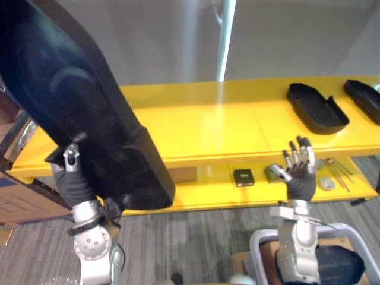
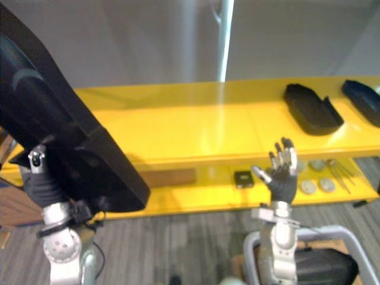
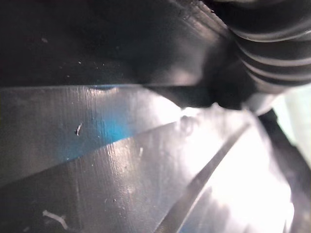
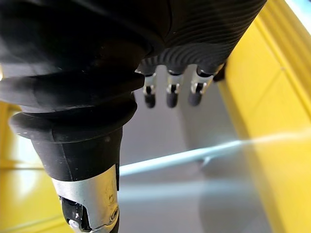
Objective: Walk over and take plastic housings, then place them on the shelf
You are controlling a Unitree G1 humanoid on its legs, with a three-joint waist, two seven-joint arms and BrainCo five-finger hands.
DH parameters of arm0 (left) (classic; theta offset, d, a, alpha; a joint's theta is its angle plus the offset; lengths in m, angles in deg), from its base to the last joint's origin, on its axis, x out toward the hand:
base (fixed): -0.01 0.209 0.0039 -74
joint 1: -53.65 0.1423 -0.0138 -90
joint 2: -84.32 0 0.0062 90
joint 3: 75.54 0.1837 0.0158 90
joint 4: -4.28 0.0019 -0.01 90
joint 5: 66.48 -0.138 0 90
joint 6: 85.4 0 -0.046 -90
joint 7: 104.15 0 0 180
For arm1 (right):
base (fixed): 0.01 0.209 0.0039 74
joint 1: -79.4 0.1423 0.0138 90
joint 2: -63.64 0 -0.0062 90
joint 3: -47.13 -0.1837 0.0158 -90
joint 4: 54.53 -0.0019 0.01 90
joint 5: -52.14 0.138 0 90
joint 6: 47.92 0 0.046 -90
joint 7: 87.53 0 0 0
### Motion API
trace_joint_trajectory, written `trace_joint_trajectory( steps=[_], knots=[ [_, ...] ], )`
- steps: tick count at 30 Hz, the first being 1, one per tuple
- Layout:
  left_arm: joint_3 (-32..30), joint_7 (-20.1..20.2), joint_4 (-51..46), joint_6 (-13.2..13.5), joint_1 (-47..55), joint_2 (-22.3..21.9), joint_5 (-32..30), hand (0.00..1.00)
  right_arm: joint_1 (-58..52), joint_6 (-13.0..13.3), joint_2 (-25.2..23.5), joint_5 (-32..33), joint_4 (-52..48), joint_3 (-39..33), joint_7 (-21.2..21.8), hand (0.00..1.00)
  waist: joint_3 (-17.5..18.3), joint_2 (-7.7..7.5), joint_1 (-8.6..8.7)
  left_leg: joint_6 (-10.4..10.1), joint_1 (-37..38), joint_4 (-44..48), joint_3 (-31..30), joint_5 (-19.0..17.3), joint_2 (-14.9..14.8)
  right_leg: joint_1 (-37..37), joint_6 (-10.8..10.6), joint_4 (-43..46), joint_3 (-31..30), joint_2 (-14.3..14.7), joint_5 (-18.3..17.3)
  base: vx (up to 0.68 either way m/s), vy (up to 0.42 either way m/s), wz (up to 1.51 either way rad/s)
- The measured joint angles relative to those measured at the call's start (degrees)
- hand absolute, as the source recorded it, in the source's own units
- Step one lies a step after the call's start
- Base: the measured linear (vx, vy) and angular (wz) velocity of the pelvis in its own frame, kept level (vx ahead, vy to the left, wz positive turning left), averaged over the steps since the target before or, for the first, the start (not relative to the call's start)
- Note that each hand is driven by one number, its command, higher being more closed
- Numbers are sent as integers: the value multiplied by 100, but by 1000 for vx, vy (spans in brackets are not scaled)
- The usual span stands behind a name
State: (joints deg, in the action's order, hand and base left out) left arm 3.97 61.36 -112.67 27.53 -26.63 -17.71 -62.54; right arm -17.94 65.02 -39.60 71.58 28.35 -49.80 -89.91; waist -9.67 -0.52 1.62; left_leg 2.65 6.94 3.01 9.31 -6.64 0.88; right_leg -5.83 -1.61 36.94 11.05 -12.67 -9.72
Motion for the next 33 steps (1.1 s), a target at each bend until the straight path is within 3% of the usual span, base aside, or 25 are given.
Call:
trace_joint_trajectory(
  steps=[2, 4, 6, 7, 10, 13, 14, 15, 17, 18, 20, 22, 24, 25, 26, 29, 33],
  knots=[
    [-174, 1, 1, -7, -2, 35, 30, 100, -32, 83, -45, 21, -59, -137, 130, 0, -3, 4, -1, -34, -23, 214, -14, -231, -161, -161, -15, -759, -119, 340, -84, 104, 2, -3],
    [-248, -7, 20, -54, -1, 49, 77, 100, -42, 86, -51, 23, -134, -265, 256, 0, -24, 40, 37, -113, -5, 319, -21, -357, -259, -380, -81, -1127, -165, 483, -34, 133, -52, 3],
    [-243, -10, 38, -71, 15, 110, 62, 100, -109, 90, -48, 65, -144, -356, 372, 0, -5, 7, 72, -303, 16, 478, -18, -454, -307, -345, -124, -1726, -193, 621, 337, 190, -96, 8],
    [-237, -11, 45, -58, 26, 226, 61, 100, -177, 95, -42, 121, -160, -379, 442, 0, 32, -156, 85, -435, 25, 611, -47, -595, -240, -255, -41, -2169, -249, 654, 907, 184, -129, 3],
    [35, 5, 142, -36, 115, 134, -29, 100, -242, 103, 121, 232, -220, -596, 469, 0, 19, 281, 87, -532, 96, 600, -79, -690, -619, 71, 34, -2658, -107, 1009, 935, 274, -154, 7],
    [181, -50, 139, -38, 15, 135, -54, 100, -224, 103, 190, 257, -232, -643, 362, 0, -1, 381, 88, -583, 37, 967, -75, -642, -733, 220, 156, -2709, -86, 1122, 702, 219, -101, 5],
    [235, -123, 141, -46, 20, 131, -53, 100, -226, 104, 161, 293, -256, -607, 352, 0, -54, 297, 74, -579, -276, 1958, -91, -642, -765, 416, 187, -2767, -114, 1094, 565, 178, -110, -10],
    [317, -191, 141, -56, 27, 112, -52, 100, -226, 105, 198, 289, -356, -598, 334, 0, -98, 324, 66, -462, -848, 3430, -93, -476, -965, 661, 221, -2837, -150, 1146, 495, 189, -83, -18],
    [337, -219, 209, -63, 58, 131, -52, 100, -194, 234, 240, 289, -396, -624, 318, 0, -115, 366, -20, -502, -1311, 4337, -43, -603, -1212, 1011, 245, -2981, -246, 1178, 427, 181, 12, -42],
    [330, -221, 238, -62, 60, 135, -50, 100, -192, 290, 242, 289, -394, -642, 313, 0, -91, 361, -55, -475, -1320, 4223, -4, -653, -1219, 1071, 243, -2984, -303, 1138, 405, 225, 76, -64],
    [282, -245, 284, -37, 89, 132, -50, 100, -126, 427, 254, 287, -395, -654, 319, 0, -82, 343, -82, -410, -1322, 2968, 57, -730, -1199, 1215, 144, -3023, -507, 920, 375, 256, 125, -48],
    [283, -199, 356, -19, 83, 123, -52, 100, -131, 462, 284, 280, -389, -678, 238, 0, -81, 338, -30, -597, -1310, 2064, -63, -588, -1173, 1325, -8, -3050, -524, 728, 393, 272, 214, -17],
    [283, -137, 360, -10, 82, 119, -45, 100, -132, 481, 330, 260, -379, -787, 164, 0, -20, 436, 0, -692, -1215, 1178, -121, 127, -1144, 1338, -262, -3049, -531, 634, 349, 262, 310, -12],
    [265, -56, 390, -2, 62, 158, -45, 100, -117, 490, 309, 126, -321, -832, 13, 0, 46, 449, 12, -962, -1068, 852, -93, 442, -1068, 1397, -470, -3046, -586, 528, 245, 229, 338, -12],
    [263, -29, 420, -12, 78, 198, -43, 100, -154, 473, 222, -2, -328, -796, -98, 0, 88, 234, 14, -864, -841, 546, 1, 510, -801, 1369, -573, -3004, -644, 280, 307, 205, 322, -13],
    [199, 47, 398, -102, 86, 260, 30, 100, -80, 477, -11, -248, -384, -752, -289, 0, 185, -126, -16, -731, -520, 49, 270, 601, -474, 1304, -728, -2988, -629, -38, 466, 154, 243, -21],
    [177, 287, 333, -391, 46, 284, 107, 100, -33, 476, -96, -459, -484, -752, -593, 0, 224, -185, 19, -688, -504, -72, 372, 572, -464, 1249, -758, -3149, -571, -25, 761, 59, 87, -16]
  ],
)
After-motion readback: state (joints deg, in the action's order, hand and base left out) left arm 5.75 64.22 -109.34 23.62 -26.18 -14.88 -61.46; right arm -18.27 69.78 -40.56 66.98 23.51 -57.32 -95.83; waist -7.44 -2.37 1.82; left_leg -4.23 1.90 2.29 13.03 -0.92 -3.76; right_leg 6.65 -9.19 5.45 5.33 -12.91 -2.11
